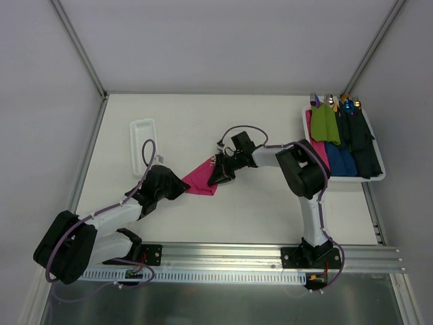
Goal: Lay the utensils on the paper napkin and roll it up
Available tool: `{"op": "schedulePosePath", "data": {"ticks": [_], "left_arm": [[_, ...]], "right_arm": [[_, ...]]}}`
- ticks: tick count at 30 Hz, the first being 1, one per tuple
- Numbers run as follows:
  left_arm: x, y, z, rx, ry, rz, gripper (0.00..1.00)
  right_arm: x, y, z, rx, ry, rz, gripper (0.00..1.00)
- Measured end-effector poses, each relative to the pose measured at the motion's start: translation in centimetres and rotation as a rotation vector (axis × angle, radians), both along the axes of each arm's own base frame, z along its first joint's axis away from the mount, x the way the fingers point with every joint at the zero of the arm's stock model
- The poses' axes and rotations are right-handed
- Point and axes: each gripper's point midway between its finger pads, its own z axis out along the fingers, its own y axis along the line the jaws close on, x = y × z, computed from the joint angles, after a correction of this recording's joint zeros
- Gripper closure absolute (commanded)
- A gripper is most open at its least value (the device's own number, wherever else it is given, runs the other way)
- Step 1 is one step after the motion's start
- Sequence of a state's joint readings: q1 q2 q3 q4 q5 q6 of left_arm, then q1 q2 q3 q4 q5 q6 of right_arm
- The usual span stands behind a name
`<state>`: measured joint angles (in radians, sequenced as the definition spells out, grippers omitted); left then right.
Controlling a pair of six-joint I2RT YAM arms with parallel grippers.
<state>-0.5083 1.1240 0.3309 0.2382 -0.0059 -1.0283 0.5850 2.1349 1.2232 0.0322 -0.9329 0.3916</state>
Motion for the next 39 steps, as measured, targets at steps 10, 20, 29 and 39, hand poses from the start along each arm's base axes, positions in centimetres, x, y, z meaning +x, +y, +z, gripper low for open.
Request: {"op": "schedulePosePath", "data": {"ticks": [10, 20, 29, 39], "left_arm": [[0.4, -1.9, -0.5, -0.048, -0.007, -0.076, 0.89], [3.7, -5.3, 0.5, -0.106, -0.034, -0.153, 0.89], [4.5, -6.8, -2.6, -0.135, 0.049, -0.165, 0.92], [4.7, -5.8, -3.4, -0.118, 0.109, -0.065, 0.98]], "right_arm": [[0.3, 0.0, 0.0, -0.018, -0.005, 0.004, 0.85], [0.2, -0.3, -0.3, -0.065, -0.047, 0.048, 0.86], [0.1, -0.7, -0.5, -0.089, -0.075, 0.082, 0.86], [-0.1, -1.4, 0.2, -0.086, -0.117, 0.129, 0.74]]}}
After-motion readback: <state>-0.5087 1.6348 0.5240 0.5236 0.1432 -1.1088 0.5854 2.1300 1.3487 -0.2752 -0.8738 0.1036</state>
